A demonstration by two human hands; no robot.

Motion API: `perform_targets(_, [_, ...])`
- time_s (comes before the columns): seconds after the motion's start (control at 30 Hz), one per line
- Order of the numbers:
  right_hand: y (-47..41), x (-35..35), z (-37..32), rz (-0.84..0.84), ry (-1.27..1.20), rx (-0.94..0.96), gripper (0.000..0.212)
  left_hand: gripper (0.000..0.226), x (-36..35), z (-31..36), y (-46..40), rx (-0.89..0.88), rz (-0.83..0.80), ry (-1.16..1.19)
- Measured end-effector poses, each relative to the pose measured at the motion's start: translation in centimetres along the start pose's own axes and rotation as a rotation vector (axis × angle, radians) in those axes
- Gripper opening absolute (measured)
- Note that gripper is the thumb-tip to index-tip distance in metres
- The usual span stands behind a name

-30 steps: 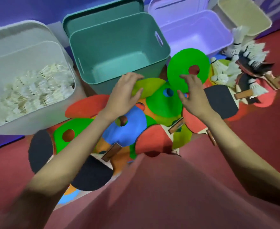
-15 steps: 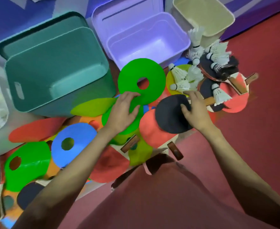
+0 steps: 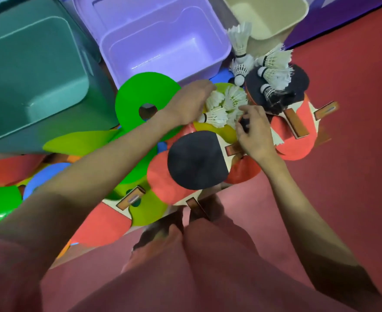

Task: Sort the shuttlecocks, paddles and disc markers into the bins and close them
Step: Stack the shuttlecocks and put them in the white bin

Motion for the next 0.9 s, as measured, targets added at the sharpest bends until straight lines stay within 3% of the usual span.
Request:
perform_targets(0.23, [0.1, -0.7, -0.5, -0.036, -0.047, 0.067, 0.039, 0.022, -1.9, -1.4, -5.2, -0.027, -0.365, -0.372])
perform_targets(0.37, [-0.5, -0.9, -0.1, -0.056, -0.034, 0.033, 0.035, 0.019, -1.9, -1.5, -5.1, 0.005, -0.392, -0.47])
perform_targets(0.53, [-1.3, -1.9, -0.1, -0.176, -0.032, -0.069, 0.038, 0.023, 1.9, -0.3, -2.7, 0.094, -0.167, -0.393])
perform_targets(0.67, [-2.0, -3.3, -1.0, -0.282, -0.013, -0.066, 0.027, 0.028, 4.0, -0.5, 1.5, 0.187, 0.143, -0.114])
perform_targets(0.77, [-2.6, -4.3, -1.8, -0.386, 0.049, -0.079, 0.023, 0.03, 4.1, -2.0, 4.7, 0.314, 0.276, 0.015])
perform_targets(0.9, [-3.5, -4.8, -2.0, -0.376, 0.089, -0.114, 0.022, 0.032, 4.6, -1.9, 8.2, 0.371, 0.429, 0.116])
Point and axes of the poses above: each hand's wrist, its own y-axis away from the middle knuckle, its own x-axis out of the back of the hand, z = x × y, the point moved 6 cm from there along -y, towards the middle knuckle, and after that the axes turned 6 degrees about -x, right-handed, at the moved point
